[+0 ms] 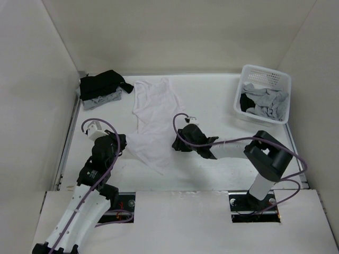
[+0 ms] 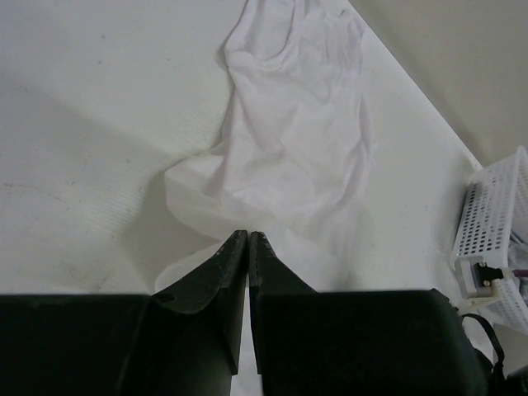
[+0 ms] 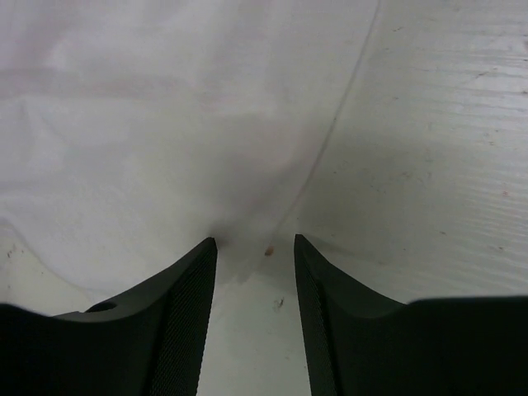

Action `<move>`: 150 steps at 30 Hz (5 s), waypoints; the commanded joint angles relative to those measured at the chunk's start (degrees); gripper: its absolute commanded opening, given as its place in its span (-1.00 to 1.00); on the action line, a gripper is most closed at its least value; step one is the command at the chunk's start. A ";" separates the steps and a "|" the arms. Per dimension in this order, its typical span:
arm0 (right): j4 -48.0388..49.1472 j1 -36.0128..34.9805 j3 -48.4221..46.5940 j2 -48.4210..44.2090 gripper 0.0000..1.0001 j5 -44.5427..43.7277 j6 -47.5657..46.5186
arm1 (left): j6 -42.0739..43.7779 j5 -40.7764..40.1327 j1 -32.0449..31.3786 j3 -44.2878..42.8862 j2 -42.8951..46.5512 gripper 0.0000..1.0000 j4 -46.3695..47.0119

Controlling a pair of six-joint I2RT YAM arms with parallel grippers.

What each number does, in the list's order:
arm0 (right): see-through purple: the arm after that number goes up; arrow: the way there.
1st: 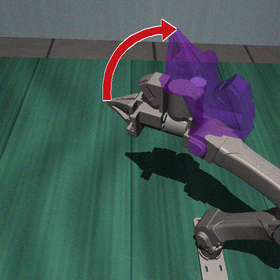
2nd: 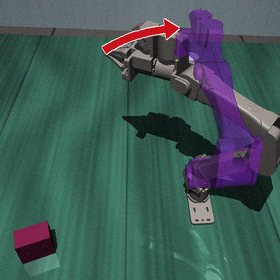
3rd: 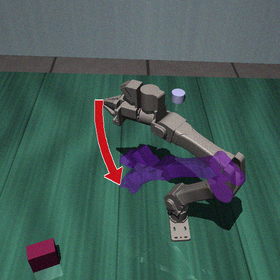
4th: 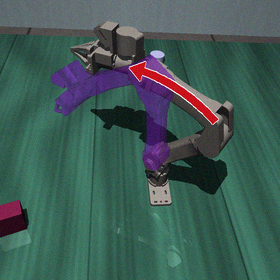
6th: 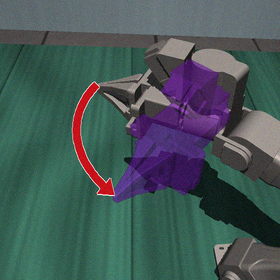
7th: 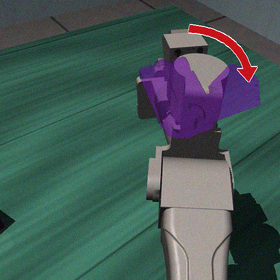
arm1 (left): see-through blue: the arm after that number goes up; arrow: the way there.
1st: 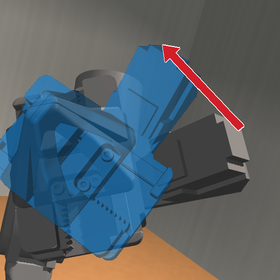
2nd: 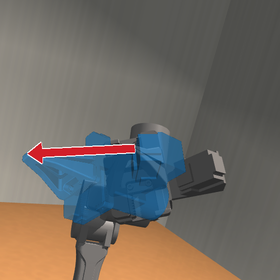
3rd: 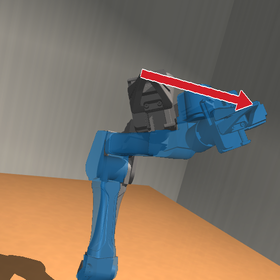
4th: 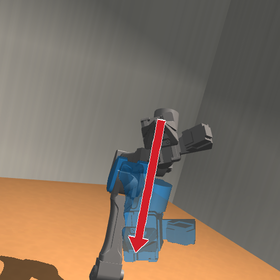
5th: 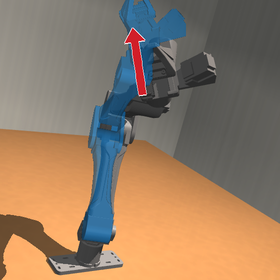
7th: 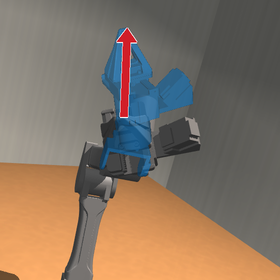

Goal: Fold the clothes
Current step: Flatten the tank top out

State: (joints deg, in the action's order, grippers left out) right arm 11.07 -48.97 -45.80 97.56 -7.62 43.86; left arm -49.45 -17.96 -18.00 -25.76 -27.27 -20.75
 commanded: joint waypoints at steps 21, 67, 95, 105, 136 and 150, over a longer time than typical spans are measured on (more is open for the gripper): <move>-30.69 -3.46 -7.03 -31.05 -0.69 -4.70 -8.78 | 8.50 -1.03 1.87 -8.00 0.29 -0.96 3.44; -6.17 15.18 -31.56 15.85 -0.87 5.61 -0.26 | 5.95 0.99 0.91 -6.93 -1.12 -0.96 12.05; -17.13 17.54 -27.89 -6.48 -0.84 5.85 -12.21 | 7.01 -2.88 0.29 -10.74 6.71 -0.97 6.25; -26.99 20.10 -59.44 14.44 0.01 4.19 -17.05 | -1.34 -3.05 -1.12 1.75 2.40 -0.98 5.99; 6.86 -2.05 -5.26 6.85 -0.18 3.83 -2.90 | 0.23 0.29 0.03 4.58 1.60 -0.98 10.29; 13.19 -1.26 -0.17 2.74 -0.90 11.13 1.49 | 0.58 -0.06 0.03 3.00 0.72 -0.98 11.44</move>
State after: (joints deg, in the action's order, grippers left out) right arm 19.84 -50.59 -47.24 103.72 0.71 43.55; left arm -49.89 -18.11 -18.26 -21.71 -26.46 -12.49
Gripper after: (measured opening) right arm 0.063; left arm 0.032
